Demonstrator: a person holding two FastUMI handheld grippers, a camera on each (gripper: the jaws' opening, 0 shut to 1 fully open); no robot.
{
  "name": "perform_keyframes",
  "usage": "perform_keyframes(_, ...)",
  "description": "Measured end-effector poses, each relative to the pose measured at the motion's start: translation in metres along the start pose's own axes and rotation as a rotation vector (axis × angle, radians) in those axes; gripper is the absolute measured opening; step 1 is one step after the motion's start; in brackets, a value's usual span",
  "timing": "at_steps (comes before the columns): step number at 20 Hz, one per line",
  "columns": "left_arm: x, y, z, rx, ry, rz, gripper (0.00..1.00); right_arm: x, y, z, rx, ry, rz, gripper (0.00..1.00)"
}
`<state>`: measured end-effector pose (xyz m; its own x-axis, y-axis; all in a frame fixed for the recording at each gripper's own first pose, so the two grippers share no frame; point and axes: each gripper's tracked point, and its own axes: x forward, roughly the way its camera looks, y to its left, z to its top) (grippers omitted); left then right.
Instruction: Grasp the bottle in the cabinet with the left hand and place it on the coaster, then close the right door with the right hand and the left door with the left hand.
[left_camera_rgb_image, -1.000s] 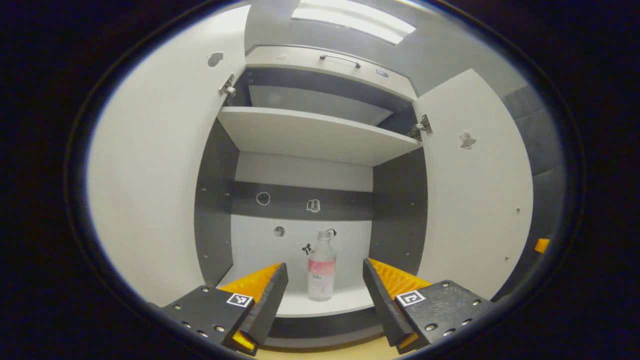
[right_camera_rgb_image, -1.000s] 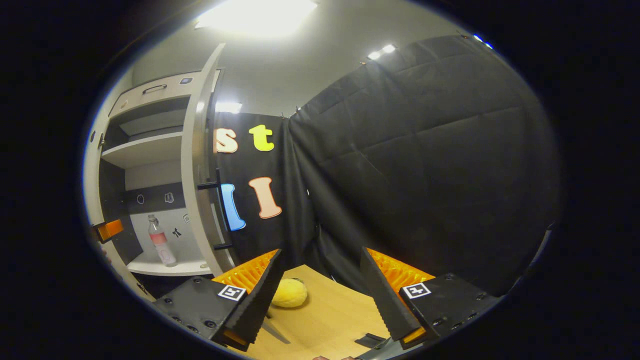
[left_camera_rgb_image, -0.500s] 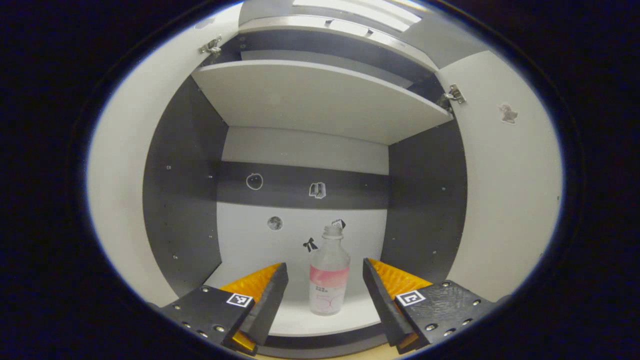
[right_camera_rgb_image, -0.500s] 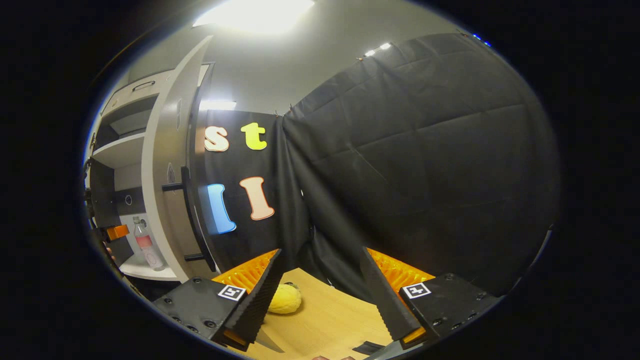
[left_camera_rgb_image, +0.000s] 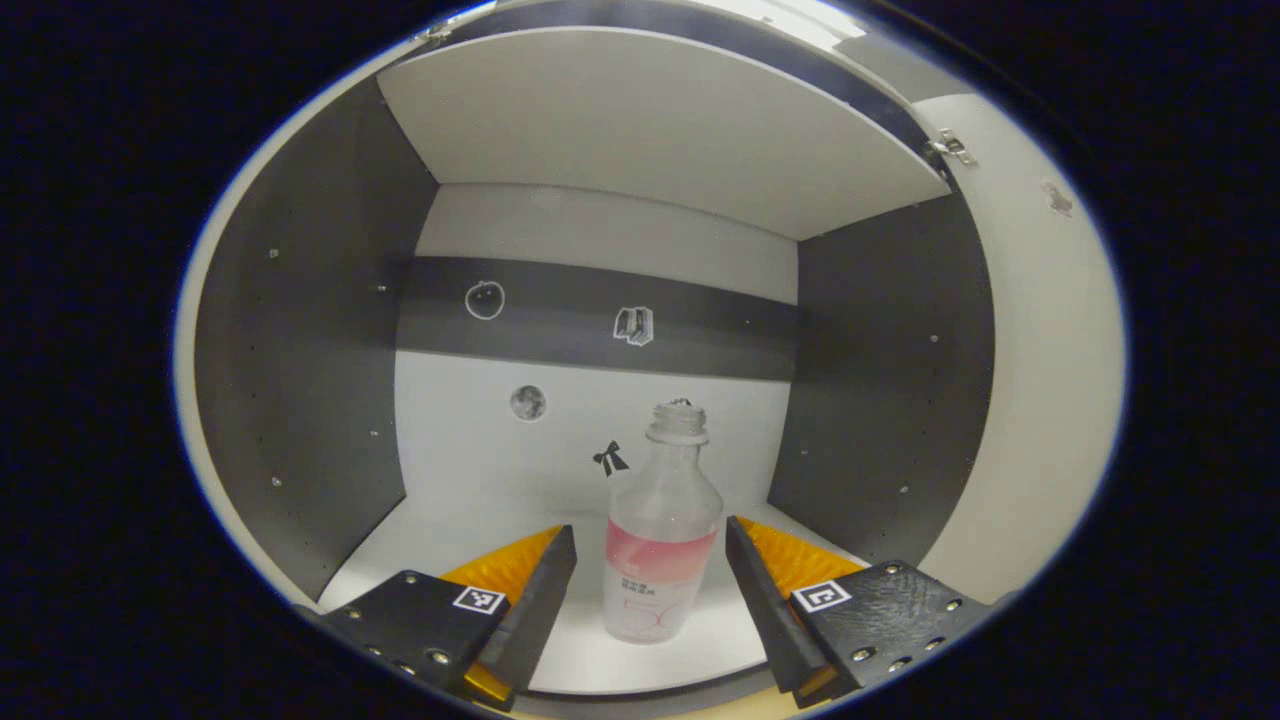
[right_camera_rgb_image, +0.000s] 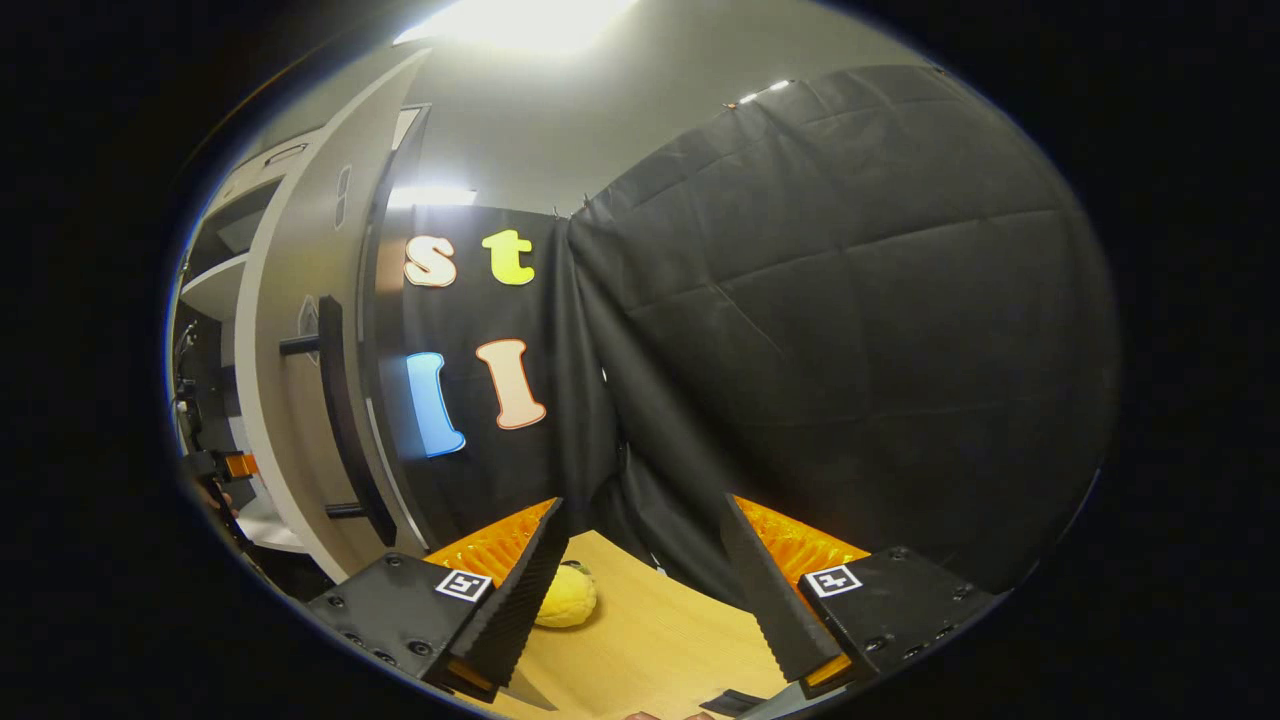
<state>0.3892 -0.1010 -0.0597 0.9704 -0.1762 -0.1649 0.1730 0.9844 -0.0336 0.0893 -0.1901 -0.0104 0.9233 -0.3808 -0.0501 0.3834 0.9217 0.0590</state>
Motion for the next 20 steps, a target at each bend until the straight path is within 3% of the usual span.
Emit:
perform_keyframes(3, 0.008, -0.010, 0.000, 0.029, 0.003, -0.004, 0.88, 0.005, 0.000, -0.002, -0.005, 0.003, 0.002, 0.98)
perform_keyframes(4, 0.005, -0.013, 0.003, 0.032, 0.003, -0.005, 0.94, 0.007, 0.000, -0.004, -0.012, 0.005, 0.001, 0.98)
perform_keyframes(9, -0.011, -0.016, 0.019, 0.033, 0.006, 0.027, 0.94, 0.015, 0.006, -0.007, -0.021, 0.015, 0.010, 0.98)
perform_keyframes(11, -0.025, -0.018, 0.033, 0.024, 0.001, 0.042, 0.80, 0.015, 0.005, -0.006, -0.017, 0.016, 0.015, 0.98)
perform_keyframes(12, -0.032, -0.020, 0.035, 0.022, 0.001, 0.042, 0.72, 0.015, 0.005, -0.007, -0.013, 0.019, 0.019, 0.92)
perform_keyframes(13, -0.037, -0.020, 0.040, 0.021, 0.002, 0.039, 0.70, 0.014, 0.005, -0.006, -0.008, 0.024, 0.024, 0.92)
perform_keyframes(14, -0.031, -0.020, 0.037, 0.021, 0.004, 0.036, 0.78, 0.014, 0.003, -0.007, -0.002, 0.029, 0.031, 0.98)
perform_keyframes(15, -0.029, -0.020, 0.035, 0.020, 0.002, 0.032, 0.70, 0.012, 0.002, -0.006, 0.003, 0.032, 0.039, 0.98)
perform_keyframes(16, -0.027, -0.021, 0.035, 0.014, -0.006, 0.025, 0.76, 0.015, 0.000, -0.006, 0.003, 0.034, 0.045, 0.98)
perform_keyframes(17, -0.029, -0.022, 0.039, 0.011, -0.019, 0.017, 0.76, 0.015, -0.001, -0.007, 0.003, 0.037, 0.049, 0.92)
perform_keyframes(18, -0.032, -0.023, 0.043, 0.015, -0.030, 0.011, 0.60, 0.017, 0.001, -0.007, 0.005, 0.039, 0.054, 0.92)
perform_keyframes(19, -0.036, -0.025, 0.049, 0.025, -0.042, 0.000, 0.68, 0.018, 0.000, -0.008, 0.006, 0.041, 0.056, 0.98)
perform_keyframes(20, -0.042, -0.028, 0.055, 0.034, -0.054, -0.012, 0.68, 0.019, -0.001, -0.008, 0.002, 0.043, 0.050, 0.98)
